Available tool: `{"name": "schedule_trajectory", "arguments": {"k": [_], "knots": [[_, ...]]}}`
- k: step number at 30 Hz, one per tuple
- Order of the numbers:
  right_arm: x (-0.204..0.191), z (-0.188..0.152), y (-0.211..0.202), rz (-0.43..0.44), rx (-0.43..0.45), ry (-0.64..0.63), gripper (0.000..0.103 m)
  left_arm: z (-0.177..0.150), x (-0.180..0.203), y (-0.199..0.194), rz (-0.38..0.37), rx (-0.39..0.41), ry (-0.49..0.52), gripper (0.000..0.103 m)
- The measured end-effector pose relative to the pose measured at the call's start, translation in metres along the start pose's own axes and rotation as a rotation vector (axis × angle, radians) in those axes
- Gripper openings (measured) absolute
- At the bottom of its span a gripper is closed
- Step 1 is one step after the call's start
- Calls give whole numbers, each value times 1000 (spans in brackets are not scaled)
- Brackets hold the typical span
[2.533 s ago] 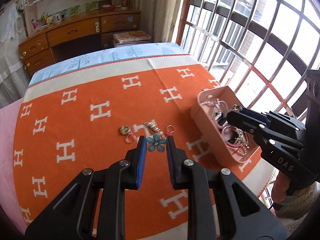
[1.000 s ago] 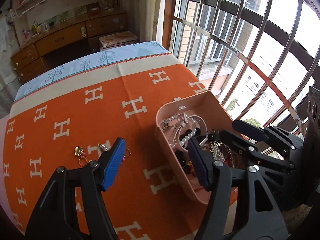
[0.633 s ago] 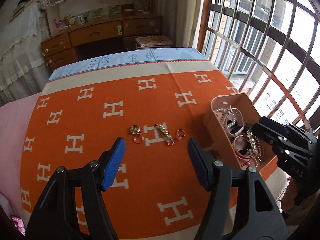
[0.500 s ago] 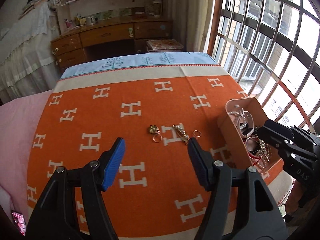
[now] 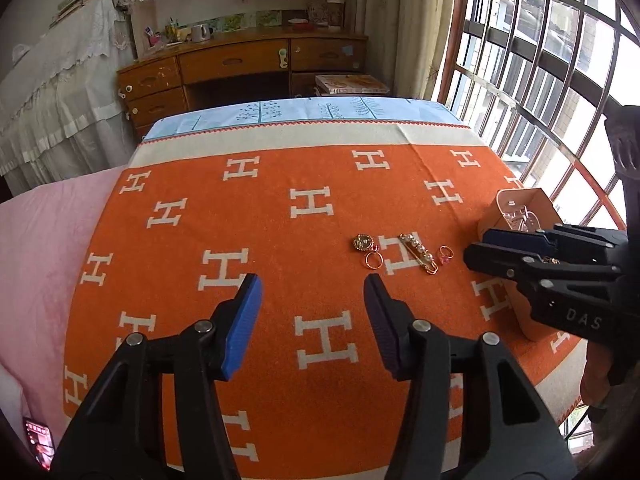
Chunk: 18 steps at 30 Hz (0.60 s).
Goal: Organize jewelry
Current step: 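Grasp the pearl safety-pin brooch with the right tool while the left tool approaches the gold pendant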
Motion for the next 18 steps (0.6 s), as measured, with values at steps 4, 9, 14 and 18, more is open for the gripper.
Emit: {"name": "schedule_trajectory", "arguments": {"k": [4,9,14,18], "knots": [[0,14,36,-20,-100,4,26,-5,-8,9,-13,-16,-9,47],[-2,22,72,-50,-182,-20,24,-9,-17,18,-29,-28,-16,46],[-4,21,101,-96,-225,-48,22,-8,-24,26,-46,-40,-28,44],[-4,17,108,-118,-223,-69,19,-7,-25,34,-60,-57,-34,43]]}}
Point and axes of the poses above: each gripper's, at about its wrist camera, not at the fingertips, and y roughly the way its jaws point, x to its right, z to its top, the point moved 3 cm from there along y, roughly the way its jaws point, and after that the axes turned 11 degrees about -z, right-handed, at the moved point
